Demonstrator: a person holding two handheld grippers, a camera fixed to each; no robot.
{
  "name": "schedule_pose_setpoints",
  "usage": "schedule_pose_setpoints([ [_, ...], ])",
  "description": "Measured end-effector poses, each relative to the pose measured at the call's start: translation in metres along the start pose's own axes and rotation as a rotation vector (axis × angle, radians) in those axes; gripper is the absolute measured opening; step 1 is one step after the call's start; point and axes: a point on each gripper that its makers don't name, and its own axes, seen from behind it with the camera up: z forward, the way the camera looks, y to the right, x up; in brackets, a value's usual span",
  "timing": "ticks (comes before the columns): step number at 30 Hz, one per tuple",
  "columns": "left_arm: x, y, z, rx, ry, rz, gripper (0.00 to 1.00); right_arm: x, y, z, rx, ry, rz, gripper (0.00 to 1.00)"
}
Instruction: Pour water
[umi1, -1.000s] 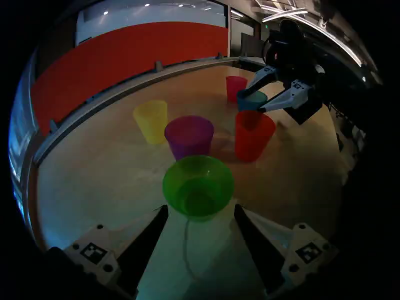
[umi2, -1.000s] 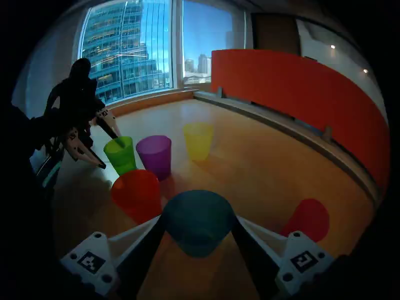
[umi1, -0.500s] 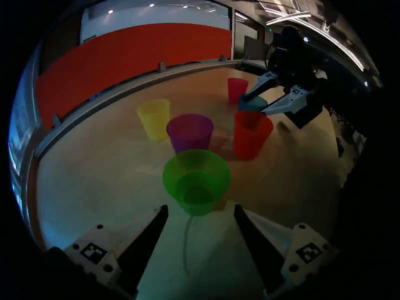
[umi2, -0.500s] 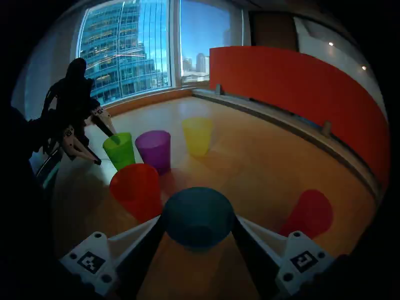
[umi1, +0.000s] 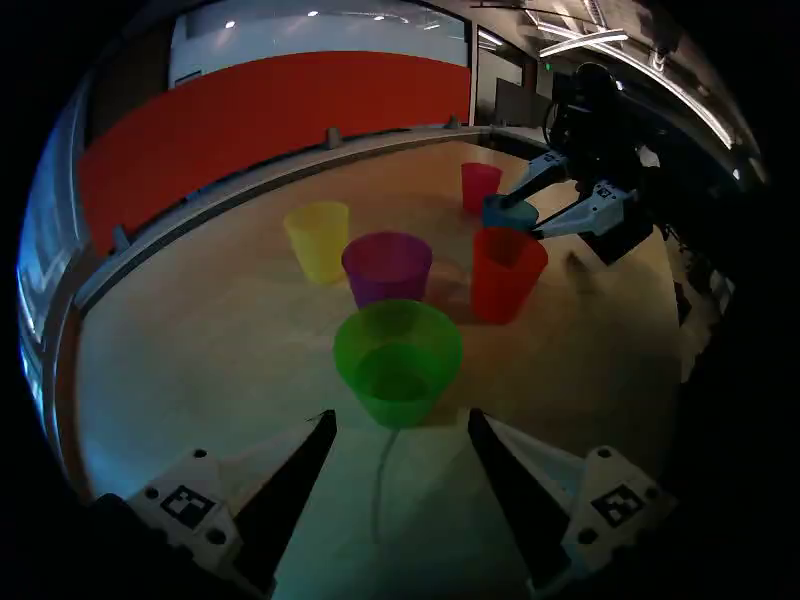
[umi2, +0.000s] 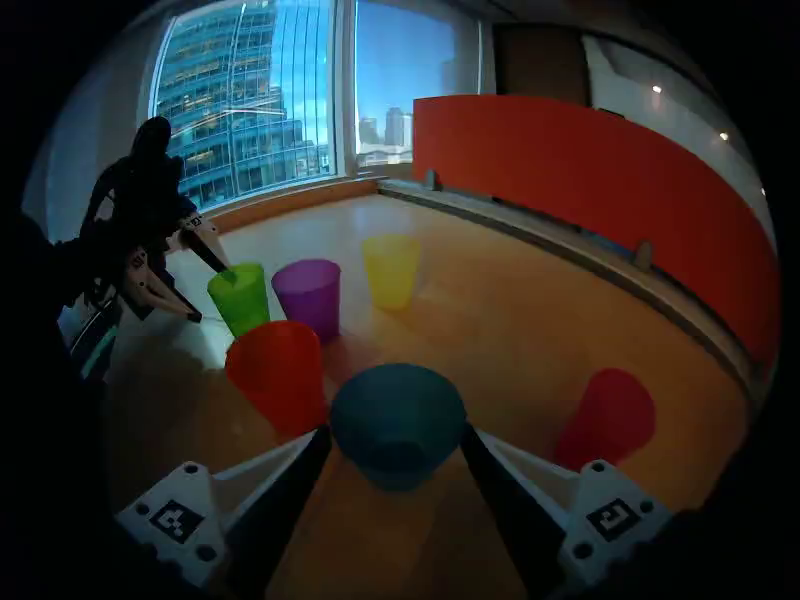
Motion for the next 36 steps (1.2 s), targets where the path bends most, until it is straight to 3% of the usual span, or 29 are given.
schedule_pose_setpoints([
  [12,0.01,-0.018,-0.022,0.08,0.087,-0.052,0.98,-0.01,0.0,-0.033,-0.062,0.033,0.033,1.0],
  [18,0.023,-0.028,-0.037,0.146,0.172,-0.068,0.98,-0.008,0.001,-0.053,-0.115,0.079,0.055,1.0],
  [30,0.048,-0.06,-0.07,0.291,0.361,-0.154,0.99,-0.007,0.003,-0.092,-0.238,0.154,0.086,1.0],
  [36,0.061,-0.067,-0.083,0.329,0.427,-0.185,0.98,-0.003,0.008,-0.107,-0.297,0.195,0.109,1.0],
])
